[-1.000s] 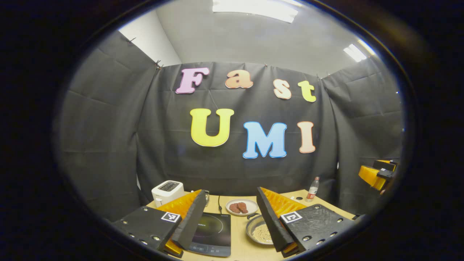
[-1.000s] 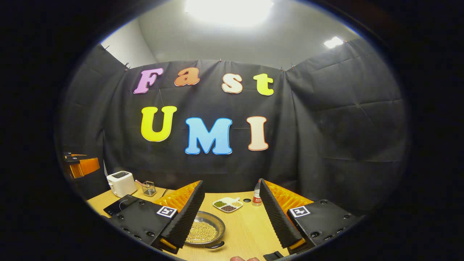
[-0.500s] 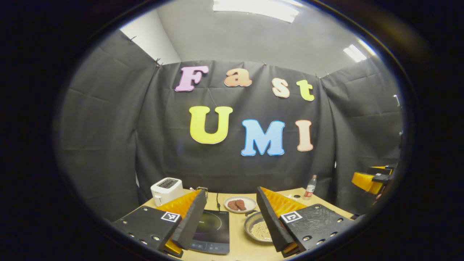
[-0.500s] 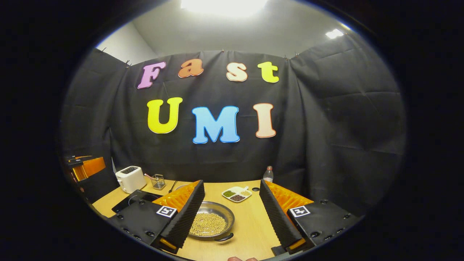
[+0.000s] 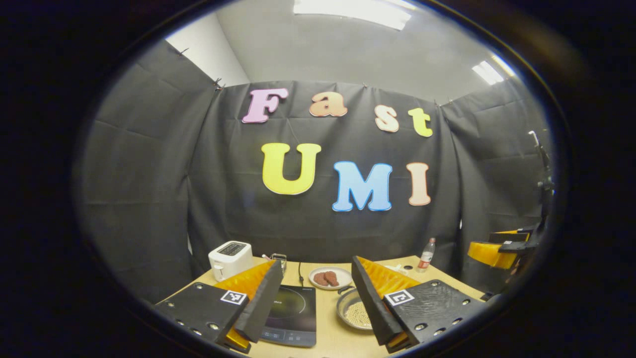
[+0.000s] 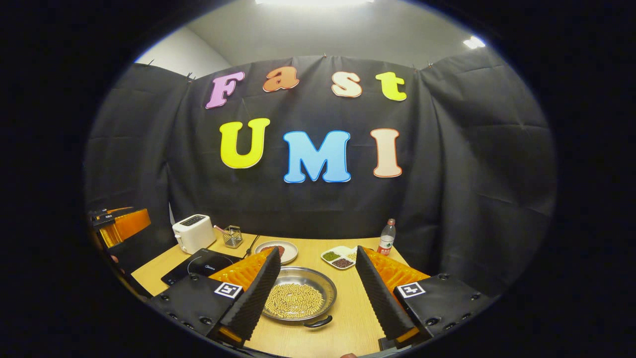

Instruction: First push the handle of the pot to place it horizontally, then grasp the pot with both hands and set it on the induction cooktop.

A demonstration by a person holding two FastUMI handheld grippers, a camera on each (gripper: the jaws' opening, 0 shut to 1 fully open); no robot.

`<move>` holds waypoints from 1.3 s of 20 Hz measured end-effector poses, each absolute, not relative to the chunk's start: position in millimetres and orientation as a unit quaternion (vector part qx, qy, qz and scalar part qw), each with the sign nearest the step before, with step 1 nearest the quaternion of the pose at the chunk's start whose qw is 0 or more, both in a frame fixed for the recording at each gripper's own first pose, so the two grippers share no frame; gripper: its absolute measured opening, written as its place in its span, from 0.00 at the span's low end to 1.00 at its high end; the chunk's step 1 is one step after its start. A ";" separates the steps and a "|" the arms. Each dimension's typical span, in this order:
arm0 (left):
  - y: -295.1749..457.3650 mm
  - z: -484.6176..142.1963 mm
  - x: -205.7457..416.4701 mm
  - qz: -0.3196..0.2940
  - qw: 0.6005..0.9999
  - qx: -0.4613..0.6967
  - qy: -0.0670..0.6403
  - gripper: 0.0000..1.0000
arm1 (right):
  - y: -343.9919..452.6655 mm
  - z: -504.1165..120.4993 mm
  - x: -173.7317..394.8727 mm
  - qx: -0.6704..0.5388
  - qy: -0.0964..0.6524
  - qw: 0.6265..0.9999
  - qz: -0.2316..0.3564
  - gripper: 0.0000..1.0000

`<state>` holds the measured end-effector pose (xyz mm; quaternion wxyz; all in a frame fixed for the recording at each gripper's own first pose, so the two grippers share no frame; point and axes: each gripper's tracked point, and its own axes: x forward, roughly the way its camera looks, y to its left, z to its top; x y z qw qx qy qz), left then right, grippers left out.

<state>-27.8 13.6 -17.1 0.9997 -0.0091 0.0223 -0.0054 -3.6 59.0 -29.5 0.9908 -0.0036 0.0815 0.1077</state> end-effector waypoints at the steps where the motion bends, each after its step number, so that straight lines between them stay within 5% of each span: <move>1: 14.6 -17.2 -28.2 -0.005 1.000 -0.008 0.024 0.82 | 62.8 -35.2 -2.2 -0.005 0.092 0.989 0.115 0.94; 3: 19.1 -21.0 -30.9 -0.001 1.000 -0.004 0.028 0.82 | 71.1 -45.1 0.8 -0.006 0.112 0.985 0.130 0.93; 8: 20.3 -33.5 -34.5 0.003 0.999 -0.010 0.042 0.82 | 85.8 -78.1 4.6 -0.024 0.176 0.972 0.154 0.46; 10: 21.2 -40.0 -34.6 0.002 0.999 -0.011 0.047 0.85 | 92.5 -92.0 -1.0 -0.035 0.203 0.964 0.166 0.41; 12: 23.1 -47.7 -34.8 0.001 0.998 -0.014 0.054 0.85 | 103.5 -112.0 2.2 -0.036 0.236 0.953 0.185 0.07; 26: 60.6 -85.2 -37.3 0.012 0.994 -0.020 0.109 0.84 | 130.9 -222.9 -26.6 -0.104 0.416 0.872 0.237 0.02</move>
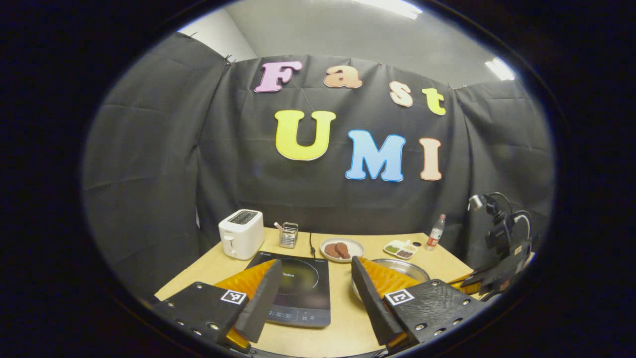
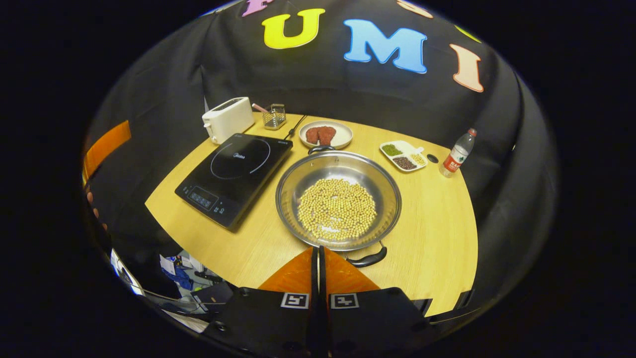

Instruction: First push the handle of the pot to place it horizontally, then grasp the pot with both hands and set it on the induction cooktop.

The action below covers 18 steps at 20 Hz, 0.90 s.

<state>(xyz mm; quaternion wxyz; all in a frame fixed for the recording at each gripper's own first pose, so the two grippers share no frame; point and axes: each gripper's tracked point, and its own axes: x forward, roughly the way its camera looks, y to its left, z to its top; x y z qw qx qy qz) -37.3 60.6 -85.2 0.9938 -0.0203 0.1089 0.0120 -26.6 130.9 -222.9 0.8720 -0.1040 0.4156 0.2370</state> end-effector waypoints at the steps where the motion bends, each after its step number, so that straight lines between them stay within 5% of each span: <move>1: 62.9 -85.6 -36.7 0.014 0.994 -0.018 0.111 0.85 | 130.8 -228.9 -28.6 -0.104 0.424 0.867 0.239 0.02; 14: 48.2 -105.4 -18.2 0.060 0.986 0.001 0.156 0.82 | 117.4 -324.2 -11.3 -0.104 0.515 0.812 0.255 0.02; 17: 31.3 -110.6 -15.0 0.064 0.984 0.005 0.164 0.88 | 122.2 -332.1 -3.6 -0.091 0.521 0.807 0.262 0.02; 18: 25.7 -111.2 -11.8 0.064 0.984 0.008 0.168 0.82 | 123.3 -333.9 -0.6 -0.090 0.522 0.805 0.265 0.02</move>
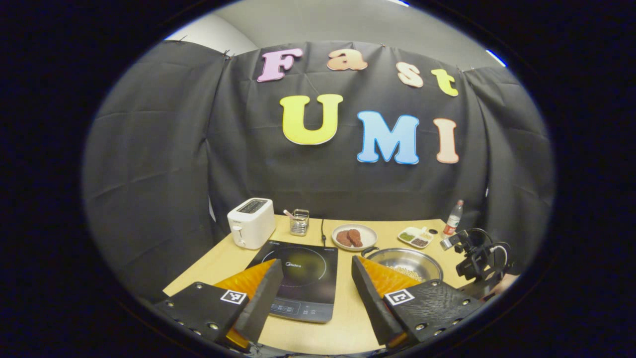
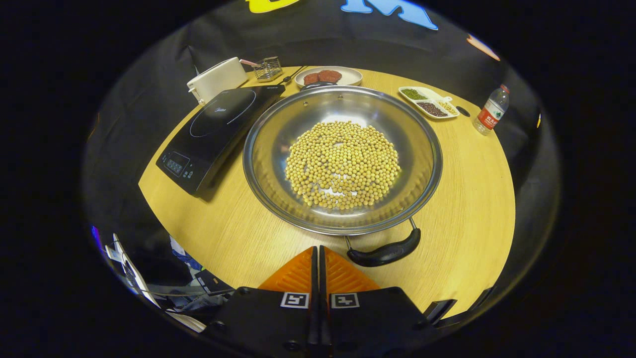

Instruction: First push the handle of the pot to place it horizontally, then grasp the pot with both hands and set it on the induction cooktop.

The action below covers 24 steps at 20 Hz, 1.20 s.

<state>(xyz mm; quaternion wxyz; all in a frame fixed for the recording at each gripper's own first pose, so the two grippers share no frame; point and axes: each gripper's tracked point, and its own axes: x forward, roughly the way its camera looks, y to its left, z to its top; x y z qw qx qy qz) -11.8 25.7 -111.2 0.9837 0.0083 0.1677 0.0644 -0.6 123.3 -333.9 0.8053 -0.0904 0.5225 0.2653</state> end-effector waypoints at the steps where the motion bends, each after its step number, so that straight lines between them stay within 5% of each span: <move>1: 18.6 -113.3 -9.0 0.063 0.983 0.011 0.170 0.82 | 122.5 -337.0 1.6 -0.093 0.523 0.803 0.269 0.02; 11: -43.2 -111.4 19.0 0.043 0.984 0.031 0.169 0.85 | 109.8 -349.0 8.8 -0.111 0.519 0.791 0.304 0.02; 24: -87.7 -126.0 44.0 0.037 0.982 0.029 0.182 0.85 | 64.3 -349.3 44.2 -0.068 0.522 0.806 0.271 0.02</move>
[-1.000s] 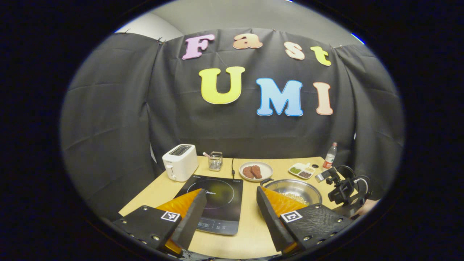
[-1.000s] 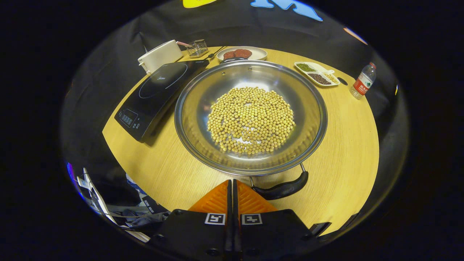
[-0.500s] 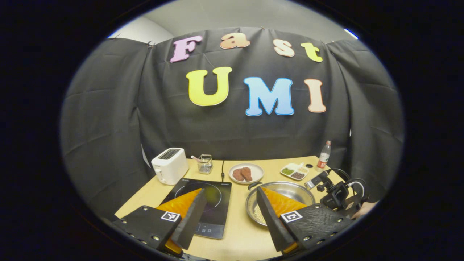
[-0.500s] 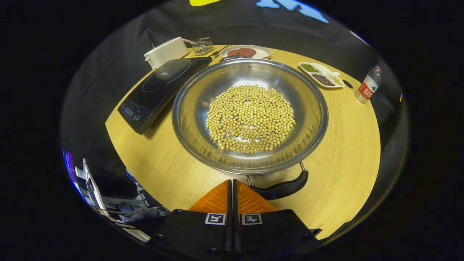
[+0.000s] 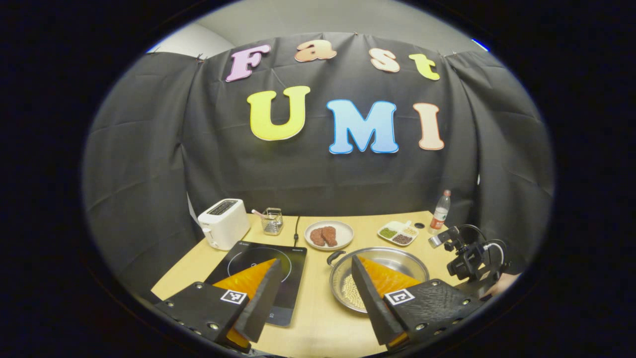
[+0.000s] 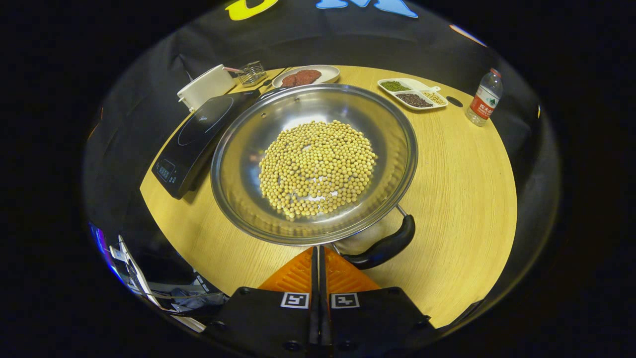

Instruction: First push the handle of the pot to place it horizontally, then grasp the pot with both hands and set it on the induction cooktop.

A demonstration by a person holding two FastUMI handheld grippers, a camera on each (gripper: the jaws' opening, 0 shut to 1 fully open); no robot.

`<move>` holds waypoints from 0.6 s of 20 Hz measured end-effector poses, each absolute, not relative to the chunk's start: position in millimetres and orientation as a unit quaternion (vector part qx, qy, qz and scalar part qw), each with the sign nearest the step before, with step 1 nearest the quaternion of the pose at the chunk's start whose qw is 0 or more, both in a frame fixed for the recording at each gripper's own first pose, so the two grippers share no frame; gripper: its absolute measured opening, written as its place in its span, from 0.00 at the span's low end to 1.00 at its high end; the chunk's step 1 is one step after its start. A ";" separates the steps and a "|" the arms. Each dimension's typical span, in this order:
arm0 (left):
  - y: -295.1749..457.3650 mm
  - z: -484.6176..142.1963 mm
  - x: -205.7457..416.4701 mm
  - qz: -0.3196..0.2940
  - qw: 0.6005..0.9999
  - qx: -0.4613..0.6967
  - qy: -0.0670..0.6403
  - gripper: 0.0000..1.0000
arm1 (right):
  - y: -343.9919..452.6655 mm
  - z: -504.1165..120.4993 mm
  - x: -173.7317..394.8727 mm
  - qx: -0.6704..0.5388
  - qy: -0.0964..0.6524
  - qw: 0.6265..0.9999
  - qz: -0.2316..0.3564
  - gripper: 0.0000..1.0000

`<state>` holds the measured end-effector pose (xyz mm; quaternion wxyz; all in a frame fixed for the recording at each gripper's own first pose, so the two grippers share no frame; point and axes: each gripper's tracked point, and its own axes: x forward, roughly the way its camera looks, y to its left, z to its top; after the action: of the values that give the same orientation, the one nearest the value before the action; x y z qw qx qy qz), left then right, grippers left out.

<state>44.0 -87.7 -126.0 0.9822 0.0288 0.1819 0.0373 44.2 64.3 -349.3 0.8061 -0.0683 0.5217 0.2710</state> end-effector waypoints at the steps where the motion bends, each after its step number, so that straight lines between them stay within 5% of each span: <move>1: -90.7 -126.4 45.8 0.039 0.982 0.028 0.181 0.85 | 62.5 -349.2 47.2 -0.069 0.519 0.807 0.272 0.02; 12: -130.2 -118.4 53.1 0.070 0.982 0.033 0.173 0.85 | 24.2 -350.5 84.1 -0.093 0.499 0.814 0.283 0.02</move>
<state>53.1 -130.2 -118.4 0.9819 0.0327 0.1732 0.0701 84.1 24.2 -350.5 0.8137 -0.0932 0.4992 0.2830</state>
